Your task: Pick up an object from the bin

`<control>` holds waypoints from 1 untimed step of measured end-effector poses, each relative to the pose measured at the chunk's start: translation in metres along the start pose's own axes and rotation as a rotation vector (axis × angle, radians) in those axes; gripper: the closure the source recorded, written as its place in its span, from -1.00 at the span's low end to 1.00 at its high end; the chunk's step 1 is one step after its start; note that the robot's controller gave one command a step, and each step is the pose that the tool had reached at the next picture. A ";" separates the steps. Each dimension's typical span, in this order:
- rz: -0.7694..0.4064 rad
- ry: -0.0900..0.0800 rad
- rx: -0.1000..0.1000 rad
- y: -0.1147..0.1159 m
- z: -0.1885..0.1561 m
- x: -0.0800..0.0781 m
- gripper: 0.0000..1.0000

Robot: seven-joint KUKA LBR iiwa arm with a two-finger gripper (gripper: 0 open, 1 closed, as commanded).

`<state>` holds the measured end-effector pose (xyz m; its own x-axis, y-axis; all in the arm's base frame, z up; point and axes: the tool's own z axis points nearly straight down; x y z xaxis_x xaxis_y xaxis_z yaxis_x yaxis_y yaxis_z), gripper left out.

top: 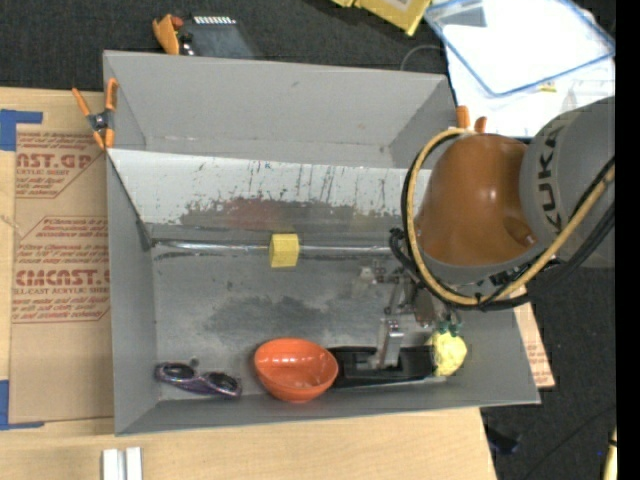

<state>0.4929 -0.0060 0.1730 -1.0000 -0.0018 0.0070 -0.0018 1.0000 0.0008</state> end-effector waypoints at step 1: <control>0.000 -0.007 0.000 0.000 -0.003 -0.002 -1.00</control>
Offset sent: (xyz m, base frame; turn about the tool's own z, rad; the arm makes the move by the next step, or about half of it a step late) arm 0.0003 0.0750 -0.1030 -0.4028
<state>0.4947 -0.0061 0.1763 -1.0000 -0.0020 -0.0004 -0.0020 1.0000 0.0005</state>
